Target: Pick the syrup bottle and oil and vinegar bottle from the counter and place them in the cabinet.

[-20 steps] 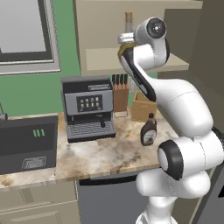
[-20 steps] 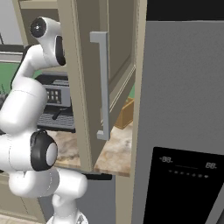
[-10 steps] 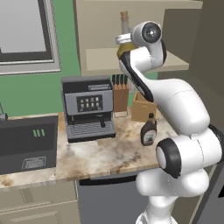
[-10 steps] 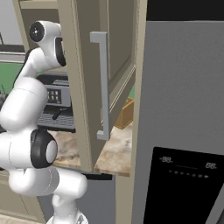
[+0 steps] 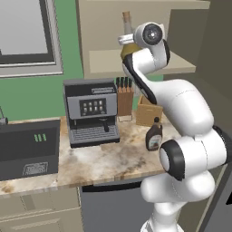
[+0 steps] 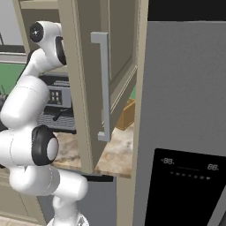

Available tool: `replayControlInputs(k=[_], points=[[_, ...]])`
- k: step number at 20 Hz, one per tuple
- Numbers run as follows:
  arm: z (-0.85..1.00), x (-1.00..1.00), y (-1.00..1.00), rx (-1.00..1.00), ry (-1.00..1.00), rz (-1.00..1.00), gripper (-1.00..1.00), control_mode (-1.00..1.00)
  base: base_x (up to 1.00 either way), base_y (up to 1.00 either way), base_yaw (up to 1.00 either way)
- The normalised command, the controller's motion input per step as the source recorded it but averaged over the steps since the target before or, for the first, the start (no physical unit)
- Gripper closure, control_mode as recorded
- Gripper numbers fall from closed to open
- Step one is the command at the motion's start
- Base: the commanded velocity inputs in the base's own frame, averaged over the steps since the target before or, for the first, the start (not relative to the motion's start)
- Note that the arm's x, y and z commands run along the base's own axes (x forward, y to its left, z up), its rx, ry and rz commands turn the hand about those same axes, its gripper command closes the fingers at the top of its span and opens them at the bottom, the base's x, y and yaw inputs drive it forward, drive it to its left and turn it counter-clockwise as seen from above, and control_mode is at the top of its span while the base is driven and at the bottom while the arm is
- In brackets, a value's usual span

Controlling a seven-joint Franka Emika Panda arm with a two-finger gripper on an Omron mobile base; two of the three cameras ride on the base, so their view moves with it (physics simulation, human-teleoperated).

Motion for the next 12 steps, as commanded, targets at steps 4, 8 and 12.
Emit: replayControlInputs(k=[4,8,12], points=[[-0.27,0.00,0.00,0.00,-0.02,-0.01,1.00,-1.00,0.00,0.00,0.00],[-0.27,0.00,0.00,0.00,-0.02,-0.01,-1.00,-1.00,0.00,0.00,0.00],[-0.22,-0.04,-0.05,0.00,-0.02,-0.02,-1.00,-1.00,0.00,0.00,0.00]])
